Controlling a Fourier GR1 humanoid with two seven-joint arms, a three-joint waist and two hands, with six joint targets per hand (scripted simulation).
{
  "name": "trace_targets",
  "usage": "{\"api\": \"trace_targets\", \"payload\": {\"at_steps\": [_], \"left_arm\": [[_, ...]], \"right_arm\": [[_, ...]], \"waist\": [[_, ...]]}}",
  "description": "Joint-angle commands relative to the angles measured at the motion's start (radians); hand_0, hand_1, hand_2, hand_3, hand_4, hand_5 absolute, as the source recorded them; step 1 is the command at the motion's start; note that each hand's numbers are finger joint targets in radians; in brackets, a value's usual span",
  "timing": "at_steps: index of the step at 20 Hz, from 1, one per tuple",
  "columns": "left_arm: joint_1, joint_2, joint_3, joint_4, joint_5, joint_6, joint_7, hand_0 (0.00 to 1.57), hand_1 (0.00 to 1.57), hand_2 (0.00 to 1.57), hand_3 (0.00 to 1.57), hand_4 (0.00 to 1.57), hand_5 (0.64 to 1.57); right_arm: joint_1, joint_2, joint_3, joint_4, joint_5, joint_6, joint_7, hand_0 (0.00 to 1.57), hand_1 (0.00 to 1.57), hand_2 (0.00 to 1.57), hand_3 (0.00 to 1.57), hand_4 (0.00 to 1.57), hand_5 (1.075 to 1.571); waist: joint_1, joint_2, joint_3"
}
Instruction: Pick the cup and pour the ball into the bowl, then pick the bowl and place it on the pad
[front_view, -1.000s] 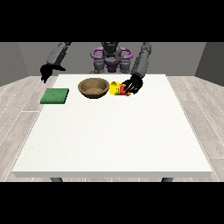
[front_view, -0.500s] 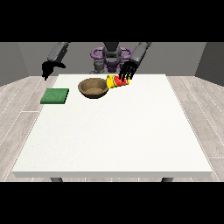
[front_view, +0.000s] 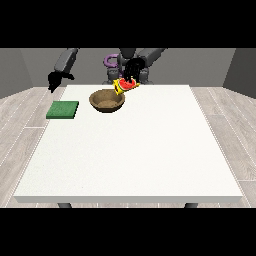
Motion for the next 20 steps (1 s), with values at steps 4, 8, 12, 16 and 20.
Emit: {"api": "trace_targets", "payload": {"at_steps": [4,8,12,16,20], "left_arm": [[-0.097,-0.02,-0.107,-0.079,-0.125,-0.185,0.065,0.0,0.0,1.57,1.57,0.58,1.521],[-0.066,-0.021,-0.158,-0.19,-0.118,-0.3,0.062,0.0,0.0,1.57,1.57,0.53,1.522],[-0.054,-0.007,-0.103,-0.132,-0.206,-0.268,0.055,0.0,0.0,1.57,1.57,0.61,1.536],[-0.068,-0.021,-0.206,-0.139,-0.28,-0.311,0.042,0.06,0.06,1.57,1.57,0.81,1.566],[-0.121,-0.021,-0.242,-0.143,-0.337,-0.42,0.01,1.16,1.16,1.57,1.57,1.13,1.542]], "right_arm": [[-0.012,-0.043,-0.032,0.055,-0.018,0.021,-0.011,0.0,0.0,0.26,0.32,0.4,1.536],[0.04,-0.025,-0.029,0.089,-0.009,0.018,-0.063,0.0,0.0,0.18,0.35,0.4,1.535],[0.019,-0.013,0.01,0.02,0.003,0.028,-0.018,0.0,0.0,0.18,0.34,0.42,1.528],[-0.025,-0.059,-0.024,0.038,-0.028,0.07,-0.035,0.0,0.0,0.12,0.26,0.42,1.53],[0.018,-0.021,-0.004,0.044,-0.011,0.065,-0.09,0.0,0.0,0.1,0.25,0.42,1.53]], "waist": [[0.04,-0.007,0.0002],[0.066,-0.042,0.0001],[-0.005,-0.02,-0.0013],[0.014,0.056,-0.0004],[0.005,0.043,0.0002]]}}
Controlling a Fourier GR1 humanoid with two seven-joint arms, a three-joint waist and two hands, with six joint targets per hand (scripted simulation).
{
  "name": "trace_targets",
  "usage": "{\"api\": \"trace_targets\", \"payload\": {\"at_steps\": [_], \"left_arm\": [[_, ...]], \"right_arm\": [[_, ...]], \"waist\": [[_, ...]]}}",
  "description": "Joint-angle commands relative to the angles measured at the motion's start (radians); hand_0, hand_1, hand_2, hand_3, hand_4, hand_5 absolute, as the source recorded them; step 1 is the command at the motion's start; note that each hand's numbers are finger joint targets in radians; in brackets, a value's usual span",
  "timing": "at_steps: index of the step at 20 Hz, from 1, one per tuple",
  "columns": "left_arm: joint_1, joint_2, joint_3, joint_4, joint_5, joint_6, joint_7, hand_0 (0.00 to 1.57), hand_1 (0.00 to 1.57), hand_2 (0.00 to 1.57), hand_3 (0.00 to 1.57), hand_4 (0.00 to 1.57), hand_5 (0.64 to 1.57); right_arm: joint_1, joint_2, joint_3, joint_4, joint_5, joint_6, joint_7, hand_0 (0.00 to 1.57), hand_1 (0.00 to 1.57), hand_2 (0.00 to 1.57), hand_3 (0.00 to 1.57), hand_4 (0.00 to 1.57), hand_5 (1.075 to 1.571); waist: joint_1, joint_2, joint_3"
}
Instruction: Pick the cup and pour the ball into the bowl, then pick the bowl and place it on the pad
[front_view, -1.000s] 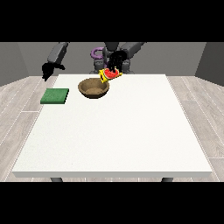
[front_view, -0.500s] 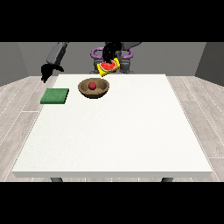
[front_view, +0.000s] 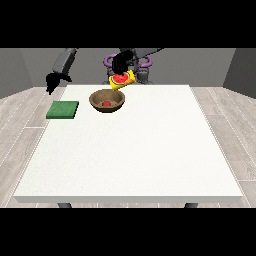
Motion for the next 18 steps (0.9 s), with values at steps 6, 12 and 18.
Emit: {"api": "trace_targets", "payload": {"at_steps": [6,12,18], "left_arm": [[-0.012,0.026,0.08,-0.05,-0.052,-0.083,-0.109,1.36,1.36,1.57,1.57,1.06,1.557],[0.097,0.093,0.261,-0.194,0.131,0.037,-0.135,0.0,0.0,1.57,1.57,0.88,1.55],[0.334,0.141,0.45,-0.214,0.45,0.194,-0.335,1.55,1.55,1.57,1.4,1.18,1.556]], "right_arm": [[0.027,0.022,0.018,-0.022,-0.008,0.043,0.0,0.0,0.0,0.29,0.37,0.52,1.534],[0.09,0.007,-0.016,0.04,-0.042,0.045,0.063,0.0,0.0,0.3,0.25,0.73,1.554],[0.075,0.025,-0.04,-0.01,-0.069,-0.002,0.042,0.0,0.0,0.36,0.29,0.7,1.566]], "waist": [[-0.012,-0.034,-0.0005],[0.121,-0.072,-0.002],[0.201,0.026,-0.0079]]}}
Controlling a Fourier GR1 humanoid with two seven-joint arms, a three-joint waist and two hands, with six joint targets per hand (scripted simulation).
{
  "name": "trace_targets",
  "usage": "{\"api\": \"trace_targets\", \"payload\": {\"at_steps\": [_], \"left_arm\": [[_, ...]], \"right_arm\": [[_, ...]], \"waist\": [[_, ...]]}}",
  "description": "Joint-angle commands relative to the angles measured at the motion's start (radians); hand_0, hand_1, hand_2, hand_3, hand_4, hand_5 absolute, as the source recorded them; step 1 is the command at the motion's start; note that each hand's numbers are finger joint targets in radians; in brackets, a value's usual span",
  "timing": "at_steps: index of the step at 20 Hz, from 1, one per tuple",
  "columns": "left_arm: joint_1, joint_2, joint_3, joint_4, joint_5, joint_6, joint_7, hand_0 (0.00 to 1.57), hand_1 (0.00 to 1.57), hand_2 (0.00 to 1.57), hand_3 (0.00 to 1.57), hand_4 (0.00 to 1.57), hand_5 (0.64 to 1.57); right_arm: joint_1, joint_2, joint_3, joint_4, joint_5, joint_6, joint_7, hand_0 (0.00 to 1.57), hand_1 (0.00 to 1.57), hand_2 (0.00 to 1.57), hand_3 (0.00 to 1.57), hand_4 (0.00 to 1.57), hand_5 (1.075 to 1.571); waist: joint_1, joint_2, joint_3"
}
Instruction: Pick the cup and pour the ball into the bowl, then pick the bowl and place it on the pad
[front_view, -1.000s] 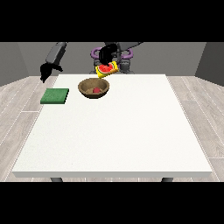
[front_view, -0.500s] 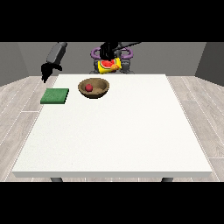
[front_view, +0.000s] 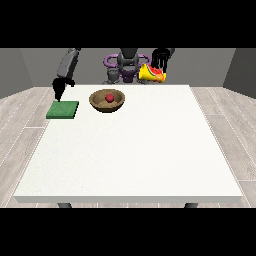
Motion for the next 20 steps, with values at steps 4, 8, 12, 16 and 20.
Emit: {"api": "trace_targets", "payload": {"at_steps": [4,8,12,16,20], "left_arm": [[0.282,-0.08,0.154,-0.015,0.363,0.199,-0.257,1.27,1.27,1.09,0.8,1.4,1.571],[0.327,-0.02,0.282,-0.029,0.61,0.203,-0.532,1.28,1.28,1.1,0.75,1.42,1.567],[0.267,-0.054,0.371,0.007,0.831,0.076,-0.671,0.97,0.97,0.92,0.57,1.21,1.545],[0.252,-0.065,0.399,0.118,0.927,-0.068,-0.699,0.0,0.0,0.0,0.0,0.0,0.654],[0.225,-0.031,0.449,0.18,0.981,-0.13,-0.729,0.0,0.0,0.0,0.0,0.0,0.643]], "right_arm": [[-0.048,0.006,-0.04,-0.044,-0.032,-0.058,-0.042,0.0,0.0,0.35,0.3,0.71,1.553],[-0.02,-0.013,-0.069,-0.061,-0.059,-0.047,-0.061,0.0,0.0,0.39,0.24,0.69,1.546],[-0.09,0.016,-0.082,-0.088,-0.086,-0.085,-0.035,0.0,0.0,0.41,0.27,0.66,1.552],[-0.102,0.04,-0.077,-0.152,-0.101,-0.08,-0.049,0.0,0.0,0.29,0.0,0.0,1.548],[-0.118,0.061,-0.041,-0.234,-0.086,-0.147,0.043,0.0,0.0,0.0,0.0,0.0,1.571]], "waist": [[0.127,0.202,-0.0092],[0.156,0.251,-0.0039],[0.184,0.333,-0.0026],[0.124,0.432,0.0],[0.117,0.383,0.0009]]}}
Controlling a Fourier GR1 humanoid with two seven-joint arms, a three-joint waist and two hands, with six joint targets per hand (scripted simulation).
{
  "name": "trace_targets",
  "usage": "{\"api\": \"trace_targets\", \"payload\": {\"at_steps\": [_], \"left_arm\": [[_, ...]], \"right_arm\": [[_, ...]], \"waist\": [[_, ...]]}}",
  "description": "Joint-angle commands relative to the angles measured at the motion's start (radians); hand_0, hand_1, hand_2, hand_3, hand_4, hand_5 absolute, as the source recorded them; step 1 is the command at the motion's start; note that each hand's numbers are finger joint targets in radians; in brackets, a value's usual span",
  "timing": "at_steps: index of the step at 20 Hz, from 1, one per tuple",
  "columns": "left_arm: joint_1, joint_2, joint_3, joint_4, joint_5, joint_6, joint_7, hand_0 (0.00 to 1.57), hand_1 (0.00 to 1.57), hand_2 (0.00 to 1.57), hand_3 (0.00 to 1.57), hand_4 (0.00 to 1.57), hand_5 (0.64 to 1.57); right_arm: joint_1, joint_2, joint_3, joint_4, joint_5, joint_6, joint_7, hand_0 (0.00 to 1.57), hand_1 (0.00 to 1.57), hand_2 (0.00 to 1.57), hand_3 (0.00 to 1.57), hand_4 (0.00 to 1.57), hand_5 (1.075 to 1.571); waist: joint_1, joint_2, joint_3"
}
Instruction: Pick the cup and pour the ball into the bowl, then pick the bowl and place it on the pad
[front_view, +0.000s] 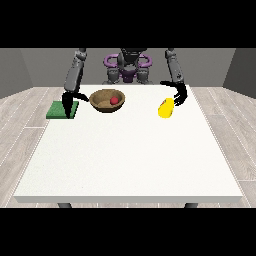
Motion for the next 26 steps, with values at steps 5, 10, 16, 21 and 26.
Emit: {"api": "trace_targets", "payload": {"at_steps": [5,10,16,21,26], "left_arm": [[-0.044,-0.003,0.026,0.037,0.058,-0.055,0.0,0.0,0.0,0.0,0.0,0.0,0.664],[0.01,0.025,0.064,0.12,0.07,-0.053,0.0,0.0,0.0,0.0,0.0,0.0,0.683],[0.081,0.045,0.134,0.255,0.119,-0.042,0.009,0.0,0.0,0.0,0.0,0.0,0.688],[0.096,0.065,0.095,0.17,0.12,-0.09,0.034,0.0,0.0,0.0,0.0,0.0,0.696],[0.085,0.052,0.051,0.069,0.117,-0.104,0.056,0.0,0.0,0.0,0.0,0.0,0.699]], "right_arm": [[-0.105,0.072,0.015,0.046,-0.015,-0.08,0.124,0.0,0.0,0.0,0.0,0.0,1.569],[-0.062,0.142,0.049,0.003,-0.039,-0.068,0.222,0.0,0.0,0.0,0.0,0.0,1.571],[-0.031,0.257,0.179,-0.119,0.017,-0.178,0.392,0.0,0.0,0.0,0.0,0.0,1.57],[0.012,0.304,0.168,0.007,0.022,-0.172,0.28,0.0,0.0,0.0,0.0,0.0,1.57],[-0.098,0.278,0.111,0.143,-0.007,-0.177,0.224,0.0,0.0,0.0,0.0,0.0,1.57]], "waist": [[-0.016,-0.001,0.0351],[-0.09,-0.154,0.0331],[-0.228,-0.337,0.0338],[-0.178,-0.306,0.0349],[-0.12,-0.238,0.0352]]}}
